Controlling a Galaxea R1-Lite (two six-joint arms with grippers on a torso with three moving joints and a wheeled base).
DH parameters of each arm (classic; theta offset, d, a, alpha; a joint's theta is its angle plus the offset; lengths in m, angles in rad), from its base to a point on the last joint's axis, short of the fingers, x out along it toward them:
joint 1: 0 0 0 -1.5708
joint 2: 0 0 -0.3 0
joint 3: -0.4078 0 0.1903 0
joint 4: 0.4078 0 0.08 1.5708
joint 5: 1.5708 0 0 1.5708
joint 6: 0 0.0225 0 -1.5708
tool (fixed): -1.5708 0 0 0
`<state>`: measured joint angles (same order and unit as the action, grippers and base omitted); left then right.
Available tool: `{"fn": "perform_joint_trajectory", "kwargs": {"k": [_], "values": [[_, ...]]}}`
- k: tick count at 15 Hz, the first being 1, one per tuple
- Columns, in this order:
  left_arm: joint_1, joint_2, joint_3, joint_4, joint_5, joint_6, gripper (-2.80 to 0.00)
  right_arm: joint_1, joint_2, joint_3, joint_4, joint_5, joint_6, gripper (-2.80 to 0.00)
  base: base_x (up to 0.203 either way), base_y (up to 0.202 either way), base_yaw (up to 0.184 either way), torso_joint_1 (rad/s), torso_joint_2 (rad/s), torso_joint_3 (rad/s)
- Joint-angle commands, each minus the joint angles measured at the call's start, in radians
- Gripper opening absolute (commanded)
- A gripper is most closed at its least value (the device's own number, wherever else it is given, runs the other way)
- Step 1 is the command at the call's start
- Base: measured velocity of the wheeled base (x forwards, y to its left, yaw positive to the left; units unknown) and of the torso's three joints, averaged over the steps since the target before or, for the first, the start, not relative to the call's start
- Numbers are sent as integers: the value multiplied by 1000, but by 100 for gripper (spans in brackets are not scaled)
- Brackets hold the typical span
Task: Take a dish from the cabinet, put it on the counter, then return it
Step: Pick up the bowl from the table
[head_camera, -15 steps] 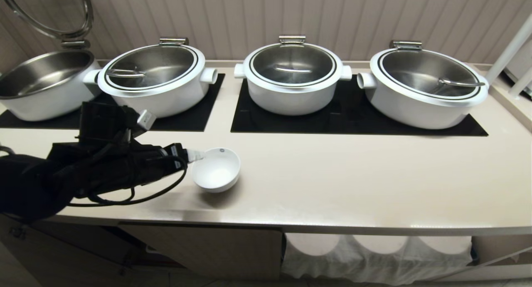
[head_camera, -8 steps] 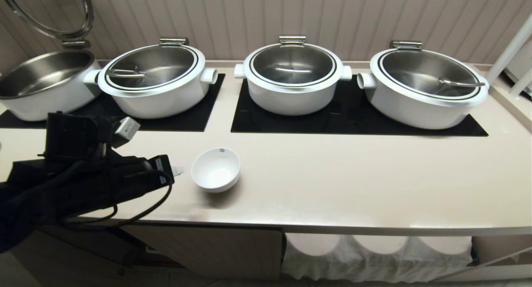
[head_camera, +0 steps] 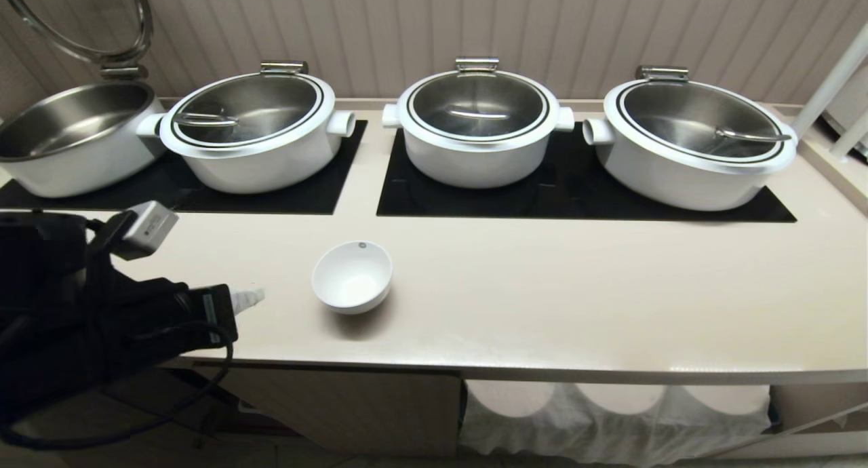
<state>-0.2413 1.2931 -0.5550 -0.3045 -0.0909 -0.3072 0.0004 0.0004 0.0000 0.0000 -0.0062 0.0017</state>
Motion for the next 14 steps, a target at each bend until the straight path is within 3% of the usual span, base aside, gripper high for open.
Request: {"fn": "perform_joint_trajectory", "kwargs": {"k": [1, 3, 8, 10, 14], "values": [[5, -130, 67, -2, 2, 36, -280, 0, 0, 0, -1, 0, 0, -280, 0, 0, 0, 0, 0, 0], [34, -253, 139, 4, 1, 76, -280, 0, 0, 0, -2, 0, 0, -280, 0, 0, 0, 0, 0, 0], [183, -605, 417, 29, -4, 205, -280, 0, 0, 0, -2, 0, 0, -280, 0, 0, 0, 0, 0, 0], [205, -732, 519, 25, -1, 253, -280, 1, 0, 0, -2, 0, 0, -280, 0, 0, 0, 0, 0, 0], [299, -969, 551, 186, 31, 327, -280, 1, 0, 0, -2, 0, 0, -280, 0, 0, 0, 0, 0, 0]]}}
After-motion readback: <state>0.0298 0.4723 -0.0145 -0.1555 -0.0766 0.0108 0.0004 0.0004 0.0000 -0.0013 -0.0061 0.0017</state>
